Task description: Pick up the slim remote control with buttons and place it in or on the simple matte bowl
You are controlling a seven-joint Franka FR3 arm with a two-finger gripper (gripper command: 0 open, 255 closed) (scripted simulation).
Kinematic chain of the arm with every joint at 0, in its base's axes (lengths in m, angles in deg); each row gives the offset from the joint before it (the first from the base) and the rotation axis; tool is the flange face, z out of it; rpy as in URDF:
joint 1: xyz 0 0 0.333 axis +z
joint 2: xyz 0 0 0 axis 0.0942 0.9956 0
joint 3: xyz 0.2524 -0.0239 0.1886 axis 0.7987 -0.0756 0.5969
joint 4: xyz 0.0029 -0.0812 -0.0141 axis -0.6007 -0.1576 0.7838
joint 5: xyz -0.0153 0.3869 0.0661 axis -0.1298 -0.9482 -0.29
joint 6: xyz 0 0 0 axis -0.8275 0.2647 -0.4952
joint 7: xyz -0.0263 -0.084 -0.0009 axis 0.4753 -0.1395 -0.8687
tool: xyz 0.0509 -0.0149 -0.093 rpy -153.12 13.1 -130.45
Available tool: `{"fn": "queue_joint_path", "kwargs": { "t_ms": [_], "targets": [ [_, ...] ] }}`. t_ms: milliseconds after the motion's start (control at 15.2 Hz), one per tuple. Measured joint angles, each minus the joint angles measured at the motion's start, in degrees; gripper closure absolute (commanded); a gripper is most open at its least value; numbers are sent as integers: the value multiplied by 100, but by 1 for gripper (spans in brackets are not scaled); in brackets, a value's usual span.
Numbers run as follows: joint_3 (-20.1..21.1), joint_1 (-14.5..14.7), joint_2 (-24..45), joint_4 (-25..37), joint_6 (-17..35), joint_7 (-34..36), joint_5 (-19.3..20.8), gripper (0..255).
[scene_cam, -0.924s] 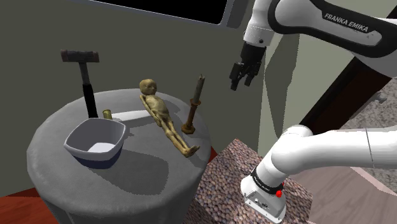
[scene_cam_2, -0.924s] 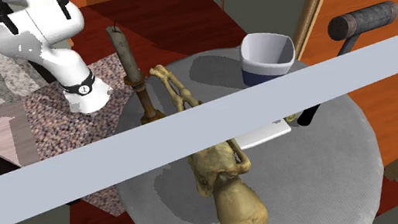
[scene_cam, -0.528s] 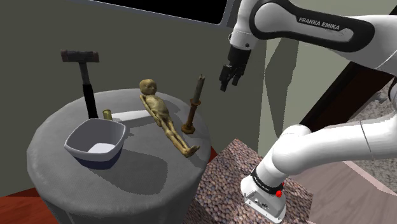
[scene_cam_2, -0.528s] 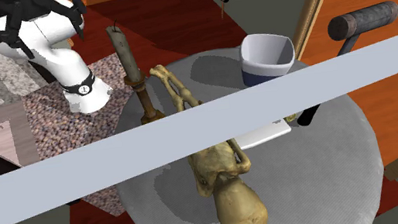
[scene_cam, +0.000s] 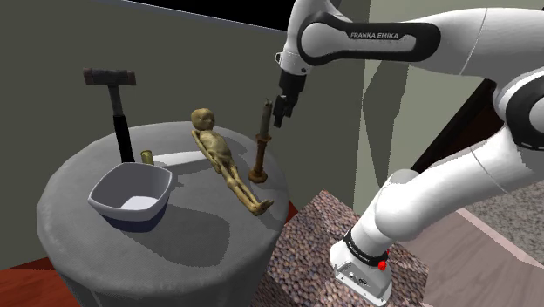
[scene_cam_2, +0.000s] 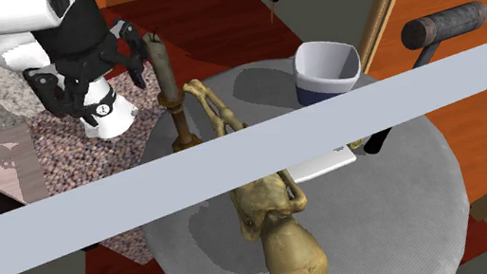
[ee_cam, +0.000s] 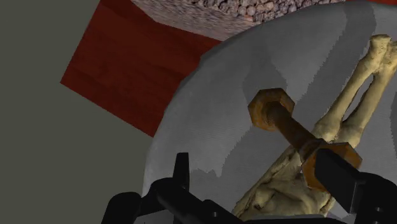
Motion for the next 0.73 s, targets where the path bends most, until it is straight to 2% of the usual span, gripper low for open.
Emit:
{"fn": "queue_joint_path", "kwargs": {
  "t_ms": [462,726],
  "targets": [
    [75,327,1272,685,848,-1024,-25,0],
    [159,470,2081,1106,1111,-1619,-14,0]
  ]
}}
